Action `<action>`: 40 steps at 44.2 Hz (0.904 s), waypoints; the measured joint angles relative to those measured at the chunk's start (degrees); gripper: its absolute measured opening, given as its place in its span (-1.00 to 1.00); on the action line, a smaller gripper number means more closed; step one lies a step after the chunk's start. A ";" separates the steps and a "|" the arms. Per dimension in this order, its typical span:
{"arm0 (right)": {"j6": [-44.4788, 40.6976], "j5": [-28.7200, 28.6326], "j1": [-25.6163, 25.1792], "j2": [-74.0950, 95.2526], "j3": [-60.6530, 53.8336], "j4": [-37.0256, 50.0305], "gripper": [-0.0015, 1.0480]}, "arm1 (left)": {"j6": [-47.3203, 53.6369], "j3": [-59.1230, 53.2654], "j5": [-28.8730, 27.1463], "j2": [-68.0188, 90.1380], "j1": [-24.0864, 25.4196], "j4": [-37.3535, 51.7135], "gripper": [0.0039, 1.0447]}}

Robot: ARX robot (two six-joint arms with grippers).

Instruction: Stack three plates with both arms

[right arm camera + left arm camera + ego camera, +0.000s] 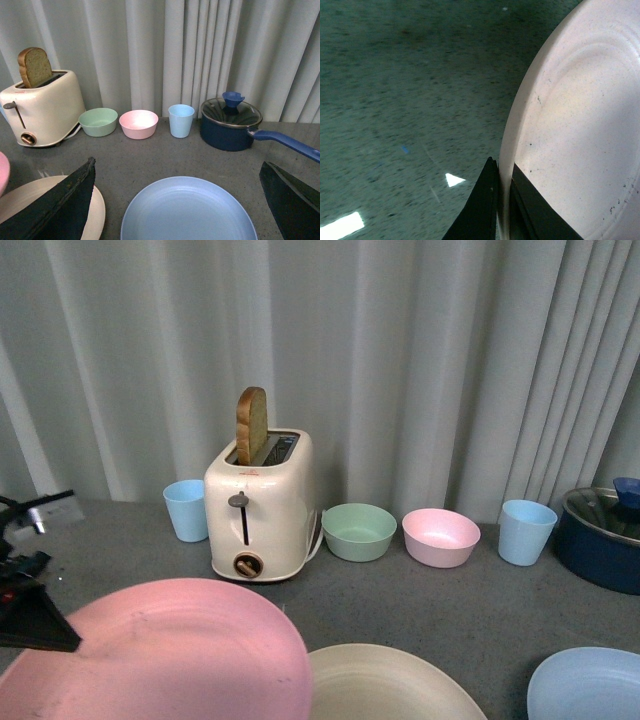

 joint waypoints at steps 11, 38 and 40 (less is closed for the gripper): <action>0.02 0.02 0.00 0.00 0.00 0.00 0.86 | -6.75 -2.01 1.25 -0.33 -9.18 4.46 -0.94; 0.00 0.00 0.00 0.00 0.00 0.00 0.86 | -17.73 -1.99 -5.51 3.48 -21.11 15.28 -0.94; 0.00 0.02 0.00 0.00 0.00 0.00 0.86 | -17.86 -1.81 -6.21 4.26 -21.18 15.78 -0.94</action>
